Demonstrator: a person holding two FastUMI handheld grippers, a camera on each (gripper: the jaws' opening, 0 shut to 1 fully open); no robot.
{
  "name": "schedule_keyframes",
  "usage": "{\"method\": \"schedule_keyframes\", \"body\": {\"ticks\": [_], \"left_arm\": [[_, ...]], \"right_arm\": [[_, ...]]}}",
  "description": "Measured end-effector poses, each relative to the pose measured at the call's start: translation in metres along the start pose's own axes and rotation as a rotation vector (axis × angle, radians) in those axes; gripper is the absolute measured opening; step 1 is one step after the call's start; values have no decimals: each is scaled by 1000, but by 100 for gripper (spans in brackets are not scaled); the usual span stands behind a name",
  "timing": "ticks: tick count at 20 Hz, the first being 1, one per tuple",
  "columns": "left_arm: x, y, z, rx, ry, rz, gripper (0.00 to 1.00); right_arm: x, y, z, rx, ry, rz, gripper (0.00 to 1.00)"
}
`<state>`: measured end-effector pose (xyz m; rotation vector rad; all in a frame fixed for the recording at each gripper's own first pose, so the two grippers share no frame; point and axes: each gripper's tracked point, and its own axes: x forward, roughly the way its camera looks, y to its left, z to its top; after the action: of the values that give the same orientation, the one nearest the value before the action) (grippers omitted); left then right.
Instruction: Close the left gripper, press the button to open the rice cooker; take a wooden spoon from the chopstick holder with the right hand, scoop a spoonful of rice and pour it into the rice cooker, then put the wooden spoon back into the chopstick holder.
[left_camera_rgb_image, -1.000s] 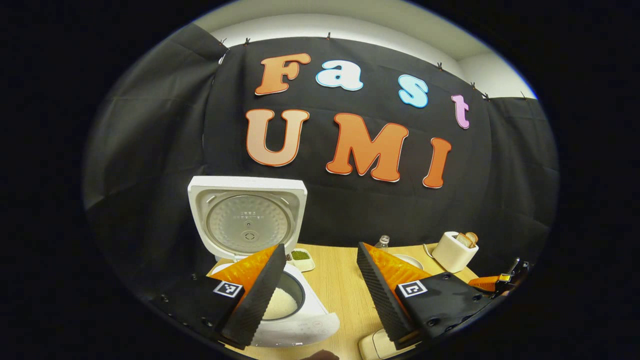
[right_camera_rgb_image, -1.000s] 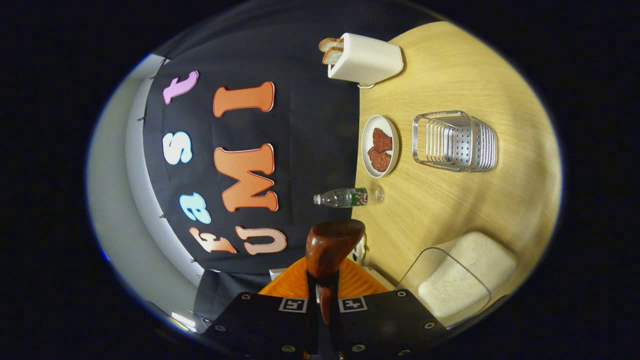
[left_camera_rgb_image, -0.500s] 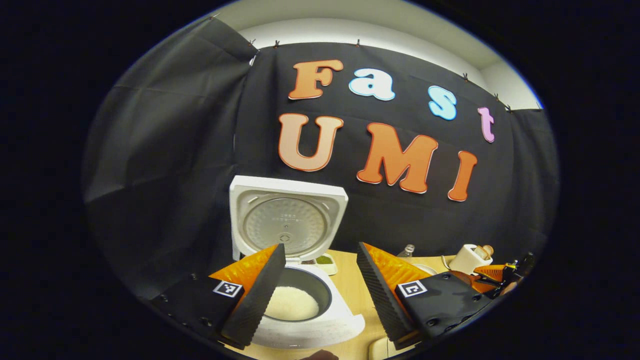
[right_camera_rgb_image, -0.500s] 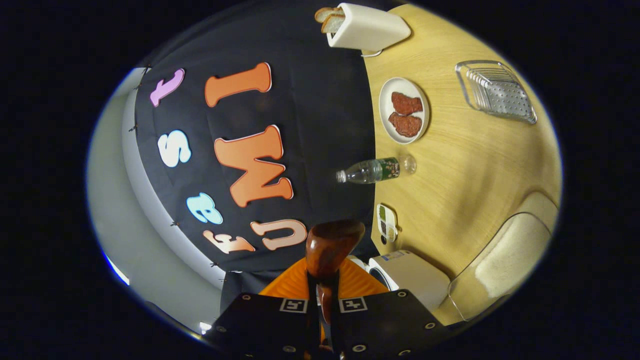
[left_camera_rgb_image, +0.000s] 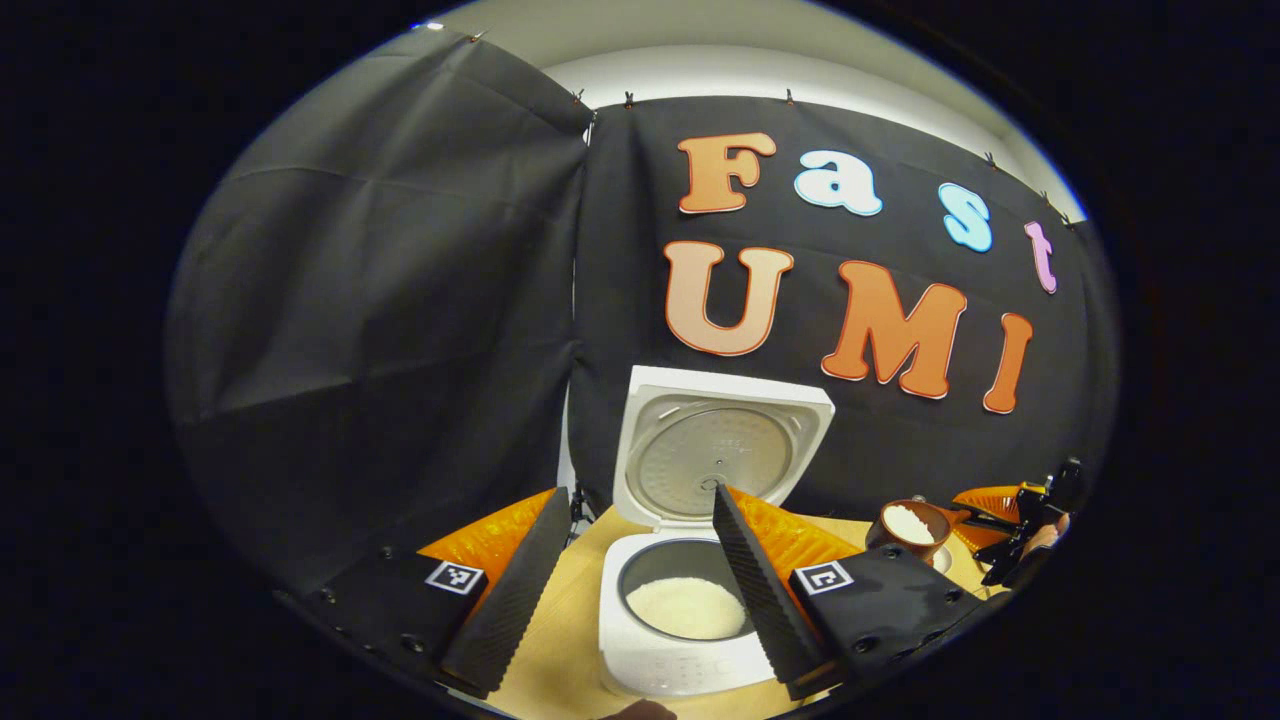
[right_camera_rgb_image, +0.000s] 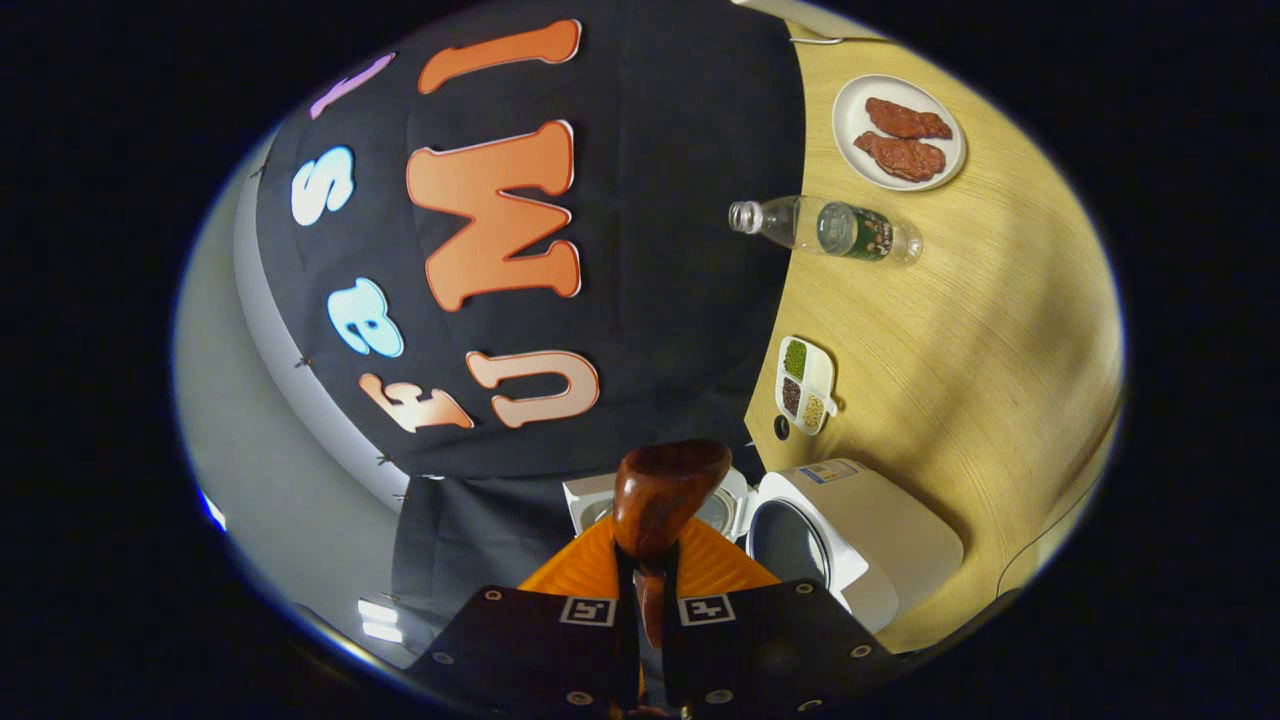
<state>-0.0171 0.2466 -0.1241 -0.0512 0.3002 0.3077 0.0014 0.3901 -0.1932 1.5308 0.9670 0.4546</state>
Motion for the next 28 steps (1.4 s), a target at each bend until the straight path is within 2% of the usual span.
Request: {"method": "schedule_keyframes", "body": {"ticks": [5,9,14,17,22,28], "left_arm": [[-2,33,-4,15,2,50,97],[3,50,-18,-30,46,64,97],[11,65,-29,-31,67,77,97],[10,74,-36,-27,82,82,97],[13,80,-46,-55,108,88,98],[13,87,-54,-62,115,99,97]], "right_arm": [[48,-5,-19,-198,27,-105,8],[78,-14,-24,-396,11,-214,8],[99,-8,-38,-633,8,-280,8],[107,1,-44,-785,2,-291,8],[112,16,-69,-984,20,-254,8],[118,16,-82,-1167,-9,-272,8]]}}
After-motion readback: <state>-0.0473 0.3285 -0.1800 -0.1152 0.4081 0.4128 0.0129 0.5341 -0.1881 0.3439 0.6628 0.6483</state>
